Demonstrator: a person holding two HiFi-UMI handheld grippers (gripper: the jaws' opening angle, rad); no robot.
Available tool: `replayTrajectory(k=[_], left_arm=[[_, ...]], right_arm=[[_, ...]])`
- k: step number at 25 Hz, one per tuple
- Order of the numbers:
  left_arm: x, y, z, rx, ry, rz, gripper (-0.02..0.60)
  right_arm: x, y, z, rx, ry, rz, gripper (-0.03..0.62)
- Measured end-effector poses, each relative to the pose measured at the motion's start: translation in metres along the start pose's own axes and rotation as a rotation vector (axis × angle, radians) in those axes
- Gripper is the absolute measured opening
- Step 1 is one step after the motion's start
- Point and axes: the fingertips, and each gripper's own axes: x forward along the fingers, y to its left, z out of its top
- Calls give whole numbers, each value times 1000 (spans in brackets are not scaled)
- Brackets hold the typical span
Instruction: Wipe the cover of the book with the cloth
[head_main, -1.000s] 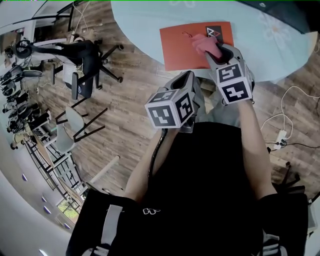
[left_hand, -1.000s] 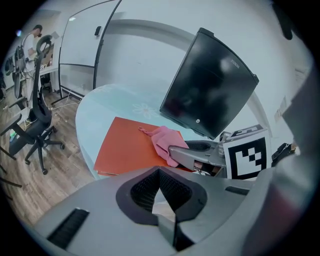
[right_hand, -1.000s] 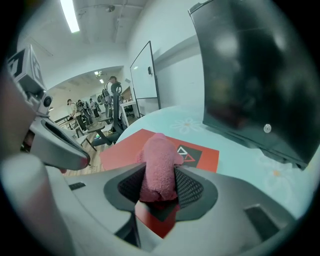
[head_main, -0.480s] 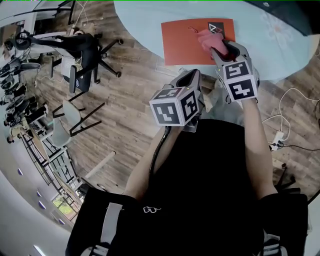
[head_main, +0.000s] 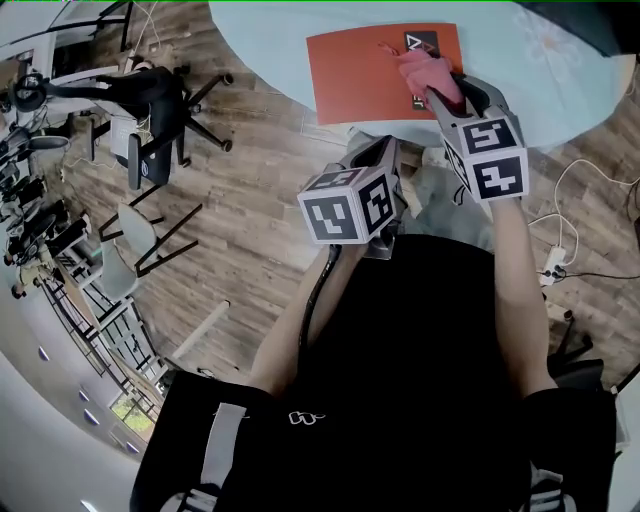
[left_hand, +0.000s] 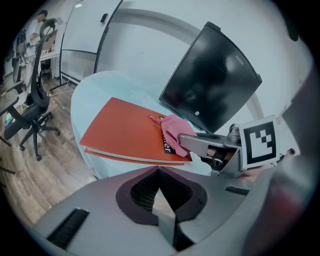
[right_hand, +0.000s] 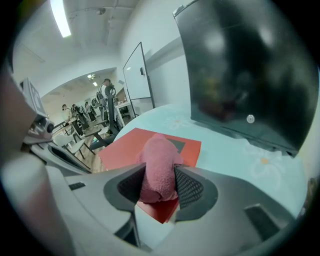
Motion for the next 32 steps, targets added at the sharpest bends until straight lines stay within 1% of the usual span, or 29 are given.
replayTrajectory(k=[2, 5, 7, 10, 13, 16, 18, 21, 26, 29, 32], left_arm=[[6, -2, -3, -5, 9, -15, 11], [10, -3, 1, 2, 12, -32, 11], [10, -5, 2, 0, 10, -31, 11], [8, -7, 9, -25, -14, -15, 11], [3, -1, 17, -48, -35, 0, 11], [-4, 20, 17, -85, -44, 24, 11], [-10, 35, 16, -133, -62, 50, 11], [-23, 53, 14, -205, -100, 95, 11], [-42, 82, 8, -272, -133, 158, 11], [-50, 97, -1, -300, -127, 193, 11], [-55, 102, -5, -305, -122, 206, 11]], right_arm=[[-5, -7, -5, 28, 13, -3, 169], [-10, -20, -1, 58, -2, -32, 169], [-12, -25, 0, 72, -8, -33, 169], [-14, -27, 8, 64, -8, -5, 169], [-13, -17, 34, 62, -55, 45, 169], [-5, 10, 64, 40, -113, 110, 169], [5, 37, 75, 3, -118, 179, 169], [20, 80, 77, -56, -87, 293, 169], [38, 145, 64, -146, -11, 447, 169], [48, 164, 47, -168, 47, 488, 169], [53, 165, 34, -170, 98, 490, 169]])
